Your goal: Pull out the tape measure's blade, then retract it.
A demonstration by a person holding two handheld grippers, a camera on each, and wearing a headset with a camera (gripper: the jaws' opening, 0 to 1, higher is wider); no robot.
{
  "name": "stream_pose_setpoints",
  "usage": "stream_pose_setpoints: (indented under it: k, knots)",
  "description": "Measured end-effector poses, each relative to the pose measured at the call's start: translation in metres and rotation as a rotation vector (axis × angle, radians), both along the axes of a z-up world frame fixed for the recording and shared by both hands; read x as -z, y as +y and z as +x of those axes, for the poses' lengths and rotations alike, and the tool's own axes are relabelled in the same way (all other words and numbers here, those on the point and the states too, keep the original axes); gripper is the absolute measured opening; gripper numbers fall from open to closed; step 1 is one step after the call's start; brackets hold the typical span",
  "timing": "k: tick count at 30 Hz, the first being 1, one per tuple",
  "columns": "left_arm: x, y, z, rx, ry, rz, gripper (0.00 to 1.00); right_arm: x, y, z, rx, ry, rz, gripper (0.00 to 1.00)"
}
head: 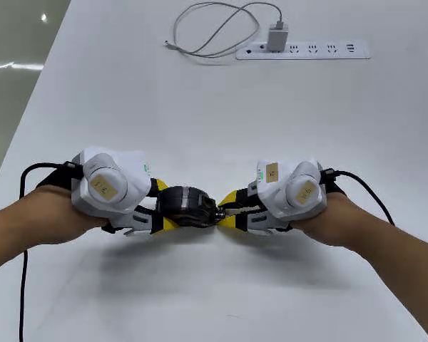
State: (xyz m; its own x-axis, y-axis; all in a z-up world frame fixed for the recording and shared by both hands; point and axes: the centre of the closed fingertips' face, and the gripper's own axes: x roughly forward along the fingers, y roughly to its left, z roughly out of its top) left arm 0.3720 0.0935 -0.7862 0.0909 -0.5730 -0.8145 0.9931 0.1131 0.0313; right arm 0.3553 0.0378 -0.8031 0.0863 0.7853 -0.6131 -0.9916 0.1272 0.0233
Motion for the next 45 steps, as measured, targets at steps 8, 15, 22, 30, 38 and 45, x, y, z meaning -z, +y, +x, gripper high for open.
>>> stream_pose_setpoints:
  k: [8,15,22,30,38,45]
  knots:
    - [0.0,0.0,0.0,0.001,0.003,0.0,0.27,0.0,-0.003,0.0,-0.002,0.001,-0.002,0.1]
    - [0.0,0.0,-0.001,-0.001,0.008,0.0,0.27,0.0,-0.008,-0.001,-0.003,0.002,-0.01,0.1]
    - [0.0,0.0,-0.001,-0.001,0.008,-0.002,0.27,-0.001,-0.016,-0.003,0.0,0.002,-0.021,0.1]
    - [0.0,0.0,-0.001,-0.004,0.009,-0.003,0.27,-0.002,-0.025,-0.004,0.007,0.003,-0.031,0.1]
    - [-0.001,-0.001,-0.002,-0.003,0.01,-0.001,0.27,-0.002,-0.034,-0.004,0.017,0.005,-0.04,0.1]
    - [-0.001,-0.001,-0.002,-0.003,0.01,-0.001,0.27,-0.001,-0.045,-0.006,0.027,0.008,-0.048,0.1]
